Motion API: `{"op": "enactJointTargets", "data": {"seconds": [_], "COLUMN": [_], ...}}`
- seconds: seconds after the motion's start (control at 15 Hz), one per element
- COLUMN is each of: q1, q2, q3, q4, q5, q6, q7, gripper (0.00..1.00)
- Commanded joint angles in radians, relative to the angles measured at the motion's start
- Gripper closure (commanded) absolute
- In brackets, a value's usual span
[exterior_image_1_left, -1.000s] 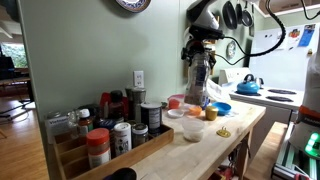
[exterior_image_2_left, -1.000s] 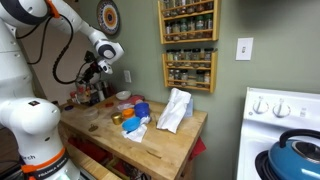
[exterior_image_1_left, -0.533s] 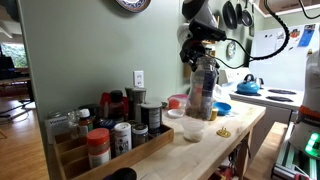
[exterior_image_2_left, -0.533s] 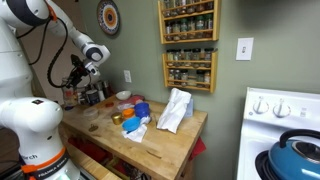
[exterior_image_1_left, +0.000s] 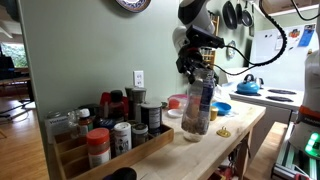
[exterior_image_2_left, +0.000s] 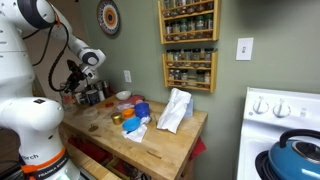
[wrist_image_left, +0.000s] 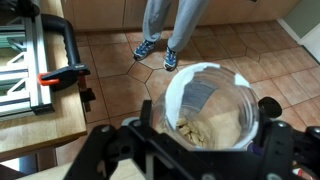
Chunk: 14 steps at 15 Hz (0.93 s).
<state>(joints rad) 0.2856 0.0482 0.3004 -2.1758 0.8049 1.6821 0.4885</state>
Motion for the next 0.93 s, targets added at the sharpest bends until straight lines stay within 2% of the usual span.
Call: {"op": "enactJointTargets", "data": {"seconds": [0.0,0.13,0.6,0.87], "q1": [0.023,0.049,0.131,0.134], "q2": [0.016,0.042,0.122,0.134], "q3": [0.010,0.032,0.061,0.056], "q4": [-0.003,0.001,0.003,0.014], "q5": [0.017,0.020,0.006,-0.004], "q6": [0.010,0.041,0.345,0.366], "q7": [-0.012,-0.017,0.074,0.149], "gripper": [0.38,0.38,0.38,0.38]}}
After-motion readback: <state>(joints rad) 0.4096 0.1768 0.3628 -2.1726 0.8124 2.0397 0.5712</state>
